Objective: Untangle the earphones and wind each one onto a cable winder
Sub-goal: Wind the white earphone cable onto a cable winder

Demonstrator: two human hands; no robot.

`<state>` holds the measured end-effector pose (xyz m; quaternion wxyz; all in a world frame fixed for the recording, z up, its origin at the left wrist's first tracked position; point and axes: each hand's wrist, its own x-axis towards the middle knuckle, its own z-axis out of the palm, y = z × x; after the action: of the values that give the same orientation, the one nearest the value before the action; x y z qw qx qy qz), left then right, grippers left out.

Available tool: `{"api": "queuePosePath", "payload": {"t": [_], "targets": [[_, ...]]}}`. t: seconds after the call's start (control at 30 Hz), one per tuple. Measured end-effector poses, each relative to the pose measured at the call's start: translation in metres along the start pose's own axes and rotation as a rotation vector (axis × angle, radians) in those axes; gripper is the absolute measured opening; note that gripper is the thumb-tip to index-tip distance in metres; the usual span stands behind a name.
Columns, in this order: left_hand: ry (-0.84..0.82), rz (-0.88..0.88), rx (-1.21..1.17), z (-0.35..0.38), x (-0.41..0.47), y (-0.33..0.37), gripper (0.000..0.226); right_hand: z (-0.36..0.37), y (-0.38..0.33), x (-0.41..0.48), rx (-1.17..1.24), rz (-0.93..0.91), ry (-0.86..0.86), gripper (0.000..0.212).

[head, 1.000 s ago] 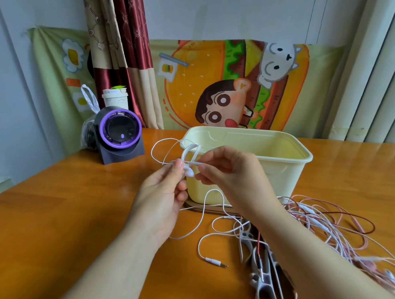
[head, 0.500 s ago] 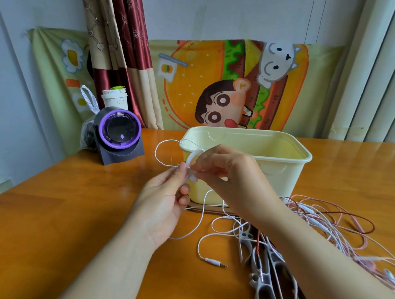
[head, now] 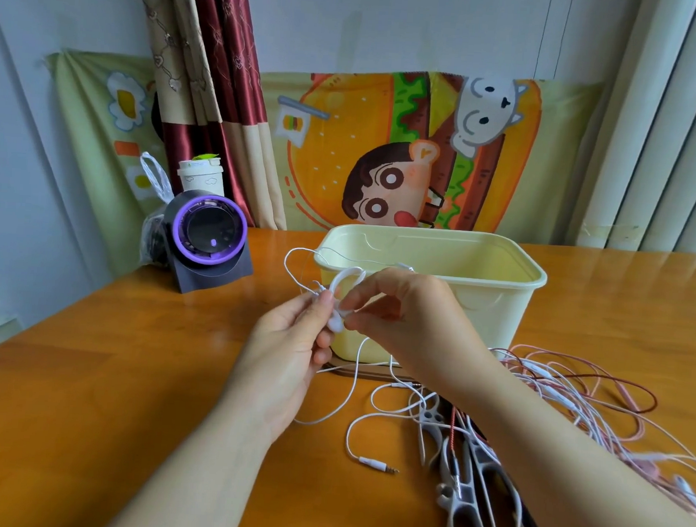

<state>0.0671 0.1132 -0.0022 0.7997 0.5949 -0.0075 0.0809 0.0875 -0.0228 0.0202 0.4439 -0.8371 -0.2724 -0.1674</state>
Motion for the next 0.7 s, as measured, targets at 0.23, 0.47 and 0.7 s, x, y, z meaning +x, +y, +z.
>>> {"api": "queuePosePath", "payload": {"t": [0.23, 0.47, 0.7], "targets": [[-0.061, 0.059, 0.138, -0.010, 0.003, 0.004, 0.023, -0.004, -0.005, 0.001, -0.089, -0.066, -0.033, 0.020], [-0.447, -0.019, 0.302, -0.017, -0.001, 0.010, 0.016, -0.049, -0.021, 0.003, -0.072, -0.152, -0.021, 0.023], [-0.693, -0.043, 0.387, -0.024, -0.002, 0.012, 0.035, -0.029, -0.021, -0.001, -0.044, -0.063, -0.304, 0.045]]}}
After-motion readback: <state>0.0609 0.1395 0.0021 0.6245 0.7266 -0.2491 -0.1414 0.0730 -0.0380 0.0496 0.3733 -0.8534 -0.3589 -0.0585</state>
